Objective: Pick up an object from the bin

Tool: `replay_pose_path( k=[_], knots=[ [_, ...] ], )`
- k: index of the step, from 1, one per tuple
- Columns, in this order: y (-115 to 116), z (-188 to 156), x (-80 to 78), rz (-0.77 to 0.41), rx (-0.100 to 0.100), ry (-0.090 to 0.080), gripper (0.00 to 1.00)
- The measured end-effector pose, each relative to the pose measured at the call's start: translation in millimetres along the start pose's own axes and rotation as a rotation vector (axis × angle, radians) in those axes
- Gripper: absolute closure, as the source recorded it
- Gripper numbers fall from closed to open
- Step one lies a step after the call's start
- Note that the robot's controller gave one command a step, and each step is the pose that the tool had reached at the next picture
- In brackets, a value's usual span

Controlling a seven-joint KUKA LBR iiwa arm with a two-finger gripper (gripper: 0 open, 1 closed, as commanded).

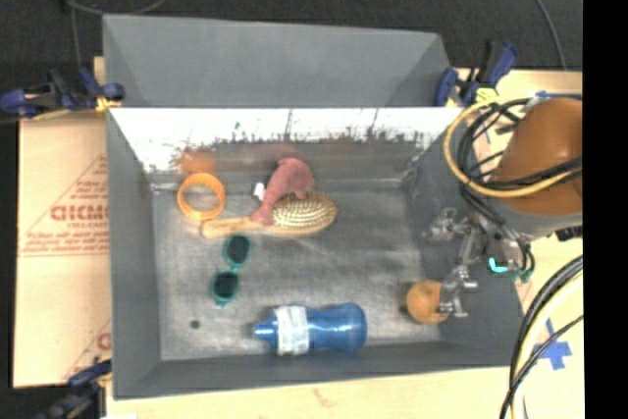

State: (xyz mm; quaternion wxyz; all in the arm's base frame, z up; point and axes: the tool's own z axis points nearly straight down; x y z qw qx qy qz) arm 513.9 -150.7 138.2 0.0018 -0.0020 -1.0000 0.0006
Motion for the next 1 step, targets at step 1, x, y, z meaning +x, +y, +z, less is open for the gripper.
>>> replay_pose_path(
  k=[1],
  knots=[
    [0.3, -3.2, -2.0, -0.003, 0.002, -0.007, 0.0]
  ],
)
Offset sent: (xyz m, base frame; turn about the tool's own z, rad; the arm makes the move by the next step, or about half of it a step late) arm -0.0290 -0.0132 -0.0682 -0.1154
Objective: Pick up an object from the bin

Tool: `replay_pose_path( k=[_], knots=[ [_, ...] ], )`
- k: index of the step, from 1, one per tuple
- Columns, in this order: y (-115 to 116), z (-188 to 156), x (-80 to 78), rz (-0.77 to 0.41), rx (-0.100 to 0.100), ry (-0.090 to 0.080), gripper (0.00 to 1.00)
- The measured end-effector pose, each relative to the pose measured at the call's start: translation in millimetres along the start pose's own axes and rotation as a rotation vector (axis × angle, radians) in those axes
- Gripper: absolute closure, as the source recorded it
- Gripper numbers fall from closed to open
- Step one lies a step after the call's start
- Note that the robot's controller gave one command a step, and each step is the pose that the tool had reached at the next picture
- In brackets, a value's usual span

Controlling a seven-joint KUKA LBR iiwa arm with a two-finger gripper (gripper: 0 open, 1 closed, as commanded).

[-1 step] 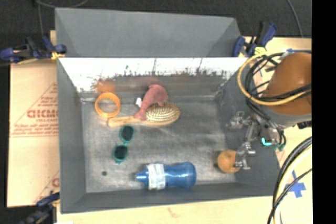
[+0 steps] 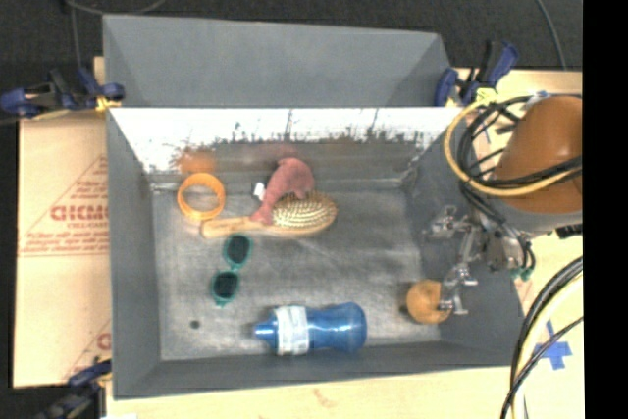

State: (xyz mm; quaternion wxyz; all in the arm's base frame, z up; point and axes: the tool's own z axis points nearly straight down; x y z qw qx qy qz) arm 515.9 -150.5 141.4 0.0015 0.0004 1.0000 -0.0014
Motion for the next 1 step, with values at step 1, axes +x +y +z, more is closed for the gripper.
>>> replay_pose_path(
  k=[1],
  knots=[
    [-9.6, 45.5, 18.9, -0.075, 0.001, -0.004, 0.0]
  ],
)
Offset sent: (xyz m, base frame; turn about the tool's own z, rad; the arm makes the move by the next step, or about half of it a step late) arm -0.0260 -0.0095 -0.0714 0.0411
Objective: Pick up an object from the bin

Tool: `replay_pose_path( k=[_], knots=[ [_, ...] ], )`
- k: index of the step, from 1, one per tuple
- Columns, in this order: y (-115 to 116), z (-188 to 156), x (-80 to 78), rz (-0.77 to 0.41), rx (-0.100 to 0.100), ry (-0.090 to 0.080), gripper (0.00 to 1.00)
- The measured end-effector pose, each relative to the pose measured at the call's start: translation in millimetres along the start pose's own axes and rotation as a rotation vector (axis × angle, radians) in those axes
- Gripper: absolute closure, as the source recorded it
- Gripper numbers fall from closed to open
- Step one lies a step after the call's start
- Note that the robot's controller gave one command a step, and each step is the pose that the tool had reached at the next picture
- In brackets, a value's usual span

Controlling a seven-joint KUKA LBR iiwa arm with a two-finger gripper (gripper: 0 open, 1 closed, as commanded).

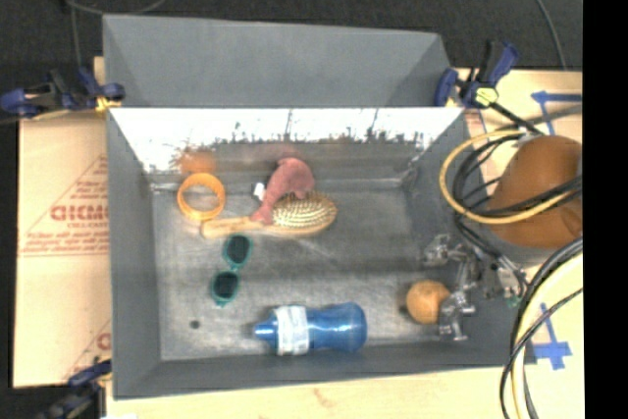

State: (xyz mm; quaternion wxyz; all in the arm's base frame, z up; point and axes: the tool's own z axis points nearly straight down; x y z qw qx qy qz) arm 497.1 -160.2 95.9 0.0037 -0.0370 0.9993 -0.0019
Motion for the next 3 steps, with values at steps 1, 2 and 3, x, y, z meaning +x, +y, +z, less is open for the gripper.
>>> replay_pose_path(
  k=[1, 2, 3],
  knots=[
    [-0.6, 22.6, 4.8, 0.112, -0.001, 0.0, 1.0],
    [-0.6, 22.6, 4.8, 0.111, -0.001, -0.001, 1.0],
    [31.3, -145.6, -13.4, 0.103, -0.003, 0.002, 1.0]
  ],
)
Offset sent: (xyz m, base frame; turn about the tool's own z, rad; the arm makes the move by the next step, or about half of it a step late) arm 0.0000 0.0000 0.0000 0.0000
